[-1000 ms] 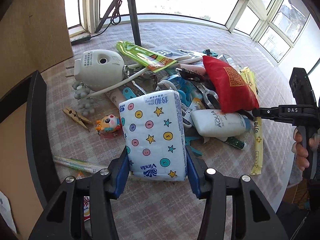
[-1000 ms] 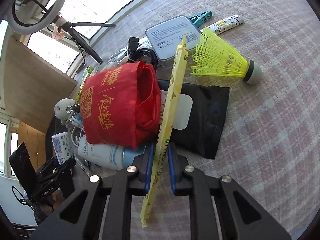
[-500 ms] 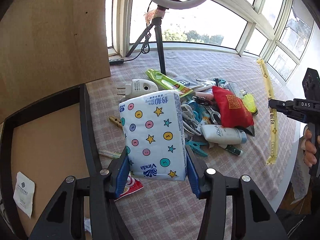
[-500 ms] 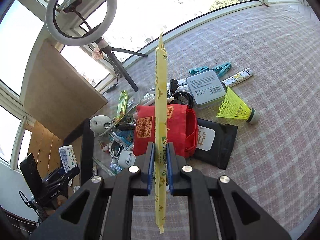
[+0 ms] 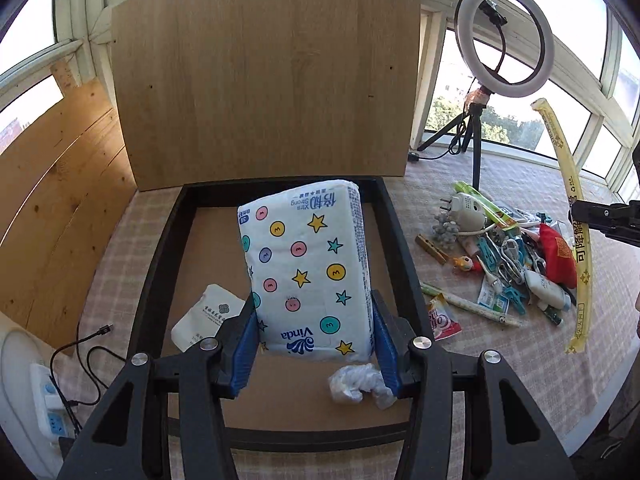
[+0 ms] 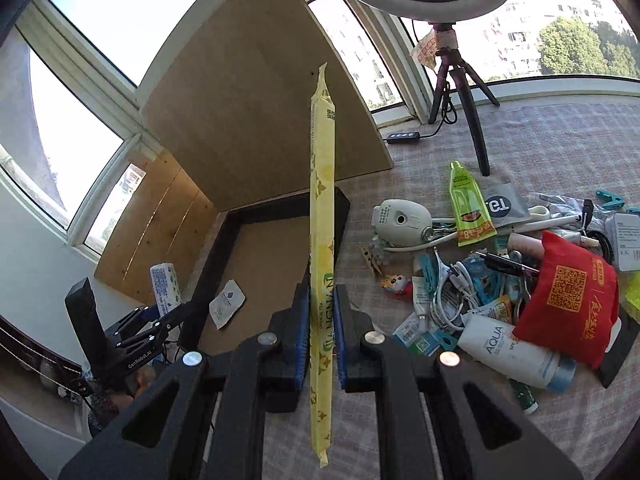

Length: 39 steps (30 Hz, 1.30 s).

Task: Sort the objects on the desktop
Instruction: 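Carry tissue pack and yellow stick into the black tray and release both, then move both grippers back over the pile of items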

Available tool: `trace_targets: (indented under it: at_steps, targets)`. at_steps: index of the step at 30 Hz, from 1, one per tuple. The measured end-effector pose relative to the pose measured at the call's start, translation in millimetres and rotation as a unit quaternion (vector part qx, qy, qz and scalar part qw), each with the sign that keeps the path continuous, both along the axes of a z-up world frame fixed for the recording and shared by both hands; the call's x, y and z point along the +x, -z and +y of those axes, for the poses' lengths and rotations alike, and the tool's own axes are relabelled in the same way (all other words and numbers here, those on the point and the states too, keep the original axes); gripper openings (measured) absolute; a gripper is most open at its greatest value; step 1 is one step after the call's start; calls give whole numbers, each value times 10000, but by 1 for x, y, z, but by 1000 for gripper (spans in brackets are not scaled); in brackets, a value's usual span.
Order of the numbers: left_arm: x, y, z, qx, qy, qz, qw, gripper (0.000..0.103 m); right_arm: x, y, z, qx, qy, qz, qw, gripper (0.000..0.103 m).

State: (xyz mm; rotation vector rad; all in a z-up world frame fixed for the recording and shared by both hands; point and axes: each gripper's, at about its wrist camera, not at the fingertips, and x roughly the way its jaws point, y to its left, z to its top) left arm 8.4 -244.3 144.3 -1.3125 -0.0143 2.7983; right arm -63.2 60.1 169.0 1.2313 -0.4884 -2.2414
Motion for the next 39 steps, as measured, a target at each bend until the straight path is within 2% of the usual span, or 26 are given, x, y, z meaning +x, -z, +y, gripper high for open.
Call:
trace_targets:
  at_steps: [4,9,15,23,24,25,26,27,31,39]
  targets:
    - [6,5,-28,31,-354,4,9994,48,-12,4,-70,127,-603,-9,9981,12]
    - [6,10,-46,-2,-595,24,9982,48,-27,12,-127,365,-1014,-18,9942,12]
    - [-1,12,-50,45,-619,30,9981,48,-38,21,-159,542,-1187,-45,9914,12]
    - [-15,12,-46,-54,-643,0,9979,51,-46,24,-176,713,-1369,87,9880,12]
    - [-17,13,-46,-107,-714,-28,9974,55,-47,25,-179,777,-1390,74,9872,23]
    - [-19,14,-46,-159,-787,-56,9968,58,-48,26,-180,892,-1344,64,9869,47]
    - [-19,13,-47,-178,-889,-48,9959,61,-48,25,-178,918,-1247,119,9879,58]
    - [-19,12,-48,-137,-917,-25,9957,63,-47,24,-174,897,-1137,204,9892,64]
    - [-16,8,-51,-74,-988,49,9951,63,-49,20,-161,906,-1000,289,9904,64]
    - [-12,4,-38,-119,-781,64,9969,63,-47,14,-115,1081,-678,459,9908,64]
